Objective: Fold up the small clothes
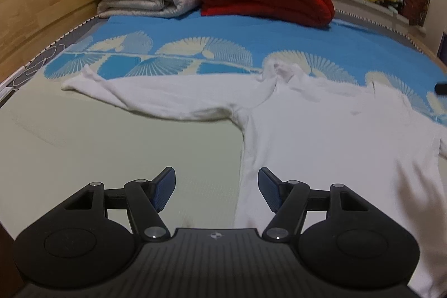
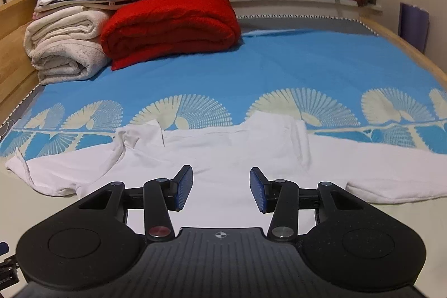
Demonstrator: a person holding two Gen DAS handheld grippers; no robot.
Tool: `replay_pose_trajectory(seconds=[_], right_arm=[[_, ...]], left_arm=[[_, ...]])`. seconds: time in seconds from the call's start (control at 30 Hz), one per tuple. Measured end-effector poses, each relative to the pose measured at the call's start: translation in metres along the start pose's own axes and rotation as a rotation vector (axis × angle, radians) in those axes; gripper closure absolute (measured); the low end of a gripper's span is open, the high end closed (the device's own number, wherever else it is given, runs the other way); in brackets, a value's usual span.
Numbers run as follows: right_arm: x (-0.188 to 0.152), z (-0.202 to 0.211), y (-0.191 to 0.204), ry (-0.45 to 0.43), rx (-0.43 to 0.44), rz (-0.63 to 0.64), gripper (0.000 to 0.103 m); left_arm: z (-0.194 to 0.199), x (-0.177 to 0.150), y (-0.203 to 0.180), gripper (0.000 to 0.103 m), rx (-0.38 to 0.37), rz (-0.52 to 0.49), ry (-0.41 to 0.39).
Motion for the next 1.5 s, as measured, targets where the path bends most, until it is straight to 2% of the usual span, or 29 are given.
replay_pose_trajectory(seconds=[0.1,0.17,0.2,0.27,0.3,0.43,0.6,0.7,0.87,0.93,0.97,1.07,1.13,1.2,1.27,1.37,1.43,1.5], right_arm=[[0.002,-0.003,0.003,0.005,-0.01,0.006,0.059],[0.003,-0.005,0.005,0.014,-0.003,0.006,0.063],[0.003,-0.006,0.007,0.015,0.004,0.008,0.065],[0.003,-0.008,0.009,0.014,0.011,0.023,0.075],[0.003,-0.009,0.011,0.015,0.007,0.033,0.077],[0.004,-0.016,0.01,0.042,0.009,0.03,0.079],[0.007,-0.024,0.003,0.067,0.002,0.029,0.079],[0.007,-0.033,-0.004,0.092,-0.021,0.026,0.079],[0.003,-0.045,-0.013,0.141,-0.05,0.037,0.079],[0.002,-0.048,-0.016,0.151,-0.056,0.042,0.079],[0.002,-0.049,-0.018,0.155,-0.061,0.045,0.079],[0.0,-0.053,-0.027,0.175,-0.087,0.052,0.079],[-0.001,-0.055,-0.035,0.19,-0.11,0.046,0.079],[-0.001,-0.056,-0.042,0.206,-0.124,0.024,0.079],[0.0,-0.055,-0.049,0.222,-0.125,-0.005,0.079],[0.002,-0.051,-0.055,0.224,-0.12,-0.035,0.079],[0.005,-0.047,-0.059,0.216,-0.113,-0.047,0.079],[0.008,-0.041,-0.063,0.202,-0.112,-0.065,0.079]], left_arm=[[0.012,0.018,0.005,0.042,0.028,-0.032,-0.075],[0.019,0.036,0.019,0.053,0.01,-0.009,-0.127],[0.019,0.044,0.027,0.063,0.005,0.001,-0.141],[0.011,0.062,0.048,0.07,0.011,0.027,-0.149],[0.003,0.071,0.06,0.076,0.016,0.041,-0.146],[-0.052,0.094,0.114,0.076,0.106,0.061,-0.104],[-0.141,0.098,0.187,0.076,0.174,0.122,0.001],[-0.185,0.095,0.226,0.074,0.193,0.226,0.049],[-0.239,0.09,0.27,0.062,0.153,0.448,0.102],[-0.253,0.09,0.275,0.055,0.118,0.5,0.121],[-0.262,0.092,0.276,0.055,0.101,0.504,0.135],[-0.275,0.097,0.274,0.061,0.161,0.45,0.152],[-0.278,0.1,0.275,0.1,0.228,0.415,0.186],[-0.271,0.102,0.276,0.1,0.282,0.433,0.185],[-0.252,0.111,0.272,0.1,0.347,0.421,0.141],[-0.216,0.139,0.246,0.1,0.389,0.298,0.017],[-0.191,0.158,0.216,0.1,0.339,0.22,-0.073],[-0.16,0.178,0.169,0.1,0.242,0.134,-0.166]])
Point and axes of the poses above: each gripper's, at about its wrist camera, not at the fingertips, and z roughly against the way its jaws point, y to its left, x to its top, the point moved 3 cm from there along -z, roughly the way its jaws point, and after that the axes turned 10 degrees about -z, right-handed, at the moved point
